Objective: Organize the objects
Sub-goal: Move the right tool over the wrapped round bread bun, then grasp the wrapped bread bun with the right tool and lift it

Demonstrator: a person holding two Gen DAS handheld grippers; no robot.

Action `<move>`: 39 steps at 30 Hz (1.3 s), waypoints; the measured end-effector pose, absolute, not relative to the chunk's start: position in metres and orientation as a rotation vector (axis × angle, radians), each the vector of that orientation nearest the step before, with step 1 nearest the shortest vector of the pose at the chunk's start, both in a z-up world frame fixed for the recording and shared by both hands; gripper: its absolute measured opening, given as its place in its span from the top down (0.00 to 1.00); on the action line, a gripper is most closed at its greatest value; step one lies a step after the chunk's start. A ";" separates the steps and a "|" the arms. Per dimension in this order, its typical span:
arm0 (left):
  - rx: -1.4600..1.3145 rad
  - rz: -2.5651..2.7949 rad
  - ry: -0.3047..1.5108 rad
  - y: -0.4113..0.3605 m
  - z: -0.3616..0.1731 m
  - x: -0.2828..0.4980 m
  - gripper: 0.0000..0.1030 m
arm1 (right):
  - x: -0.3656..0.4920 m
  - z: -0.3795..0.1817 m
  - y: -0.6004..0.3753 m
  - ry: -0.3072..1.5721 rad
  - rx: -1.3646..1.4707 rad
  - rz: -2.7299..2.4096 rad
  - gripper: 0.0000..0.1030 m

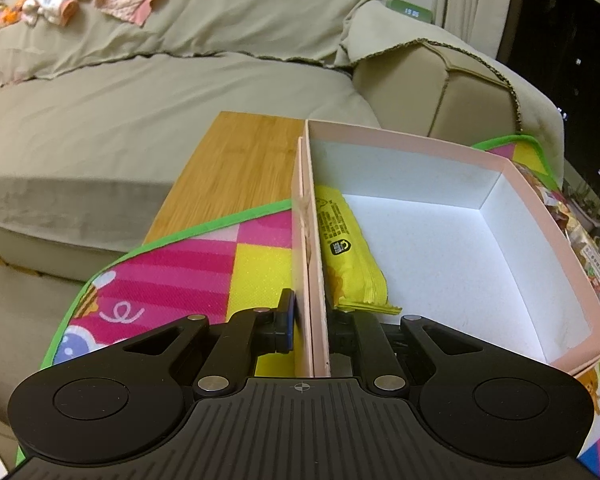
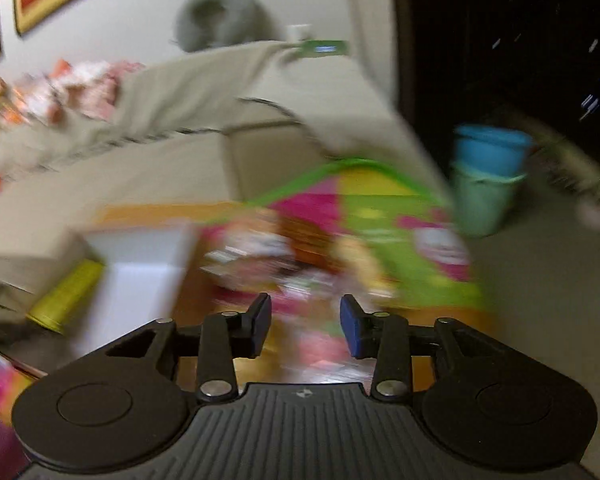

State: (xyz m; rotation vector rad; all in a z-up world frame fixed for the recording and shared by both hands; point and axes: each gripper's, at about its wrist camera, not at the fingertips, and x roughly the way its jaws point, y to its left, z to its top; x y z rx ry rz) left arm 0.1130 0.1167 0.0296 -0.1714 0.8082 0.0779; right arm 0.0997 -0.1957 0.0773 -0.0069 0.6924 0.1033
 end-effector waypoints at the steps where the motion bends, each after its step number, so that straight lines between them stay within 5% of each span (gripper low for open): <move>1: -0.175 0.079 0.809 0.118 0.030 0.113 0.89 | 0.096 0.071 -0.201 0.690 -0.039 0.071 0.57; 17: -0.134 0.060 0.800 0.113 0.040 0.100 0.89 | 0.107 0.042 -0.205 0.720 0.038 0.121 0.52; 24: -0.132 0.056 0.800 0.113 0.038 0.099 0.89 | 0.119 0.036 -0.167 0.739 0.100 0.271 0.40; 39: -0.154 0.048 0.792 0.116 0.034 0.096 0.88 | 0.065 0.029 -0.185 0.858 0.003 0.202 0.52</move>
